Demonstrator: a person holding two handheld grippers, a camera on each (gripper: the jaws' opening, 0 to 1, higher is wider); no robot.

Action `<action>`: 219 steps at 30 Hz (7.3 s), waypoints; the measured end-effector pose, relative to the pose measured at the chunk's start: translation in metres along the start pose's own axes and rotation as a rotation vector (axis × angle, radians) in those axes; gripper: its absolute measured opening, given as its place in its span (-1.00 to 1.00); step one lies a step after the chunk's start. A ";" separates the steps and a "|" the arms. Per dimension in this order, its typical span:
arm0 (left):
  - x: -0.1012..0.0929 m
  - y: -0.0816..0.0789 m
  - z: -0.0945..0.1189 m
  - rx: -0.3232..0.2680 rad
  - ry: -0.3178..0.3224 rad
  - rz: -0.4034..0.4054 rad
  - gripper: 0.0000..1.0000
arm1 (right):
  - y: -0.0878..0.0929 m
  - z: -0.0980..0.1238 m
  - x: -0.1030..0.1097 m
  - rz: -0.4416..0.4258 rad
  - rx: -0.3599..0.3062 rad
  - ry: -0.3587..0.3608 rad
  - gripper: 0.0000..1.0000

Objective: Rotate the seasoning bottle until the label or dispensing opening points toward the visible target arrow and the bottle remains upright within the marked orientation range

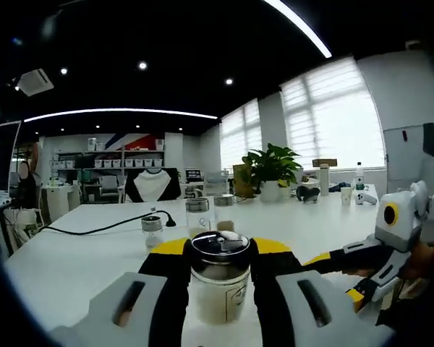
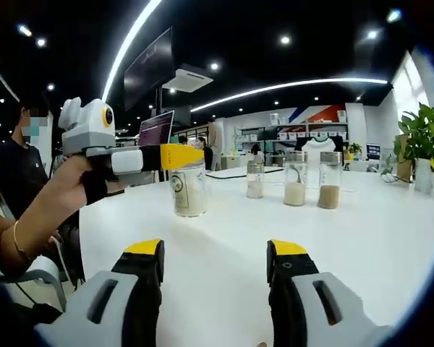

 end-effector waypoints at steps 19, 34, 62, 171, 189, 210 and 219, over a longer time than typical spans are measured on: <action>0.033 0.023 0.003 0.041 -0.032 -0.005 -0.33 | -0.001 0.007 -0.012 -0.004 0.035 0.028 0.50; 0.056 0.030 0.012 0.059 -0.068 0.009 -0.33 | 0.001 0.011 -0.021 -0.008 0.046 0.063 0.48; 0.058 0.038 0.027 0.140 -0.010 -0.098 -0.28 | 0.003 0.013 -0.021 -0.017 0.053 0.065 0.41; 0.069 -0.012 -0.095 -0.004 -0.271 -0.076 0.65 | -0.014 0.049 -0.053 -0.020 -0.007 0.145 0.39; 0.109 -0.013 -0.161 -0.018 -0.396 -0.047 0.61 | -0.017 0.066 -0.058 0.010 0.011 0.185 0.37; 0.138 0.044 -0.183 0.025 -0.555 0.019 0.44 | -0.015 0.073 -0.080 0.004 0.020 0.264 0.35; 0.145 0.070 -0.181 0.058 -0.567 0.046 0.40 | -0.010 0.070 -0.083 0.003 0.039 0.260 0.34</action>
Point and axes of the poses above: the point that each gripper's makers call its tool centre point, and the gripper's own axes: z roughly backward along the fingers, x roughly to its left, y roughly out of its underside, the point moved 1 cm from there along z, roughly backward along the fingers, and after that the axes turned 12 degrees about -x, right-handed, at the moved point
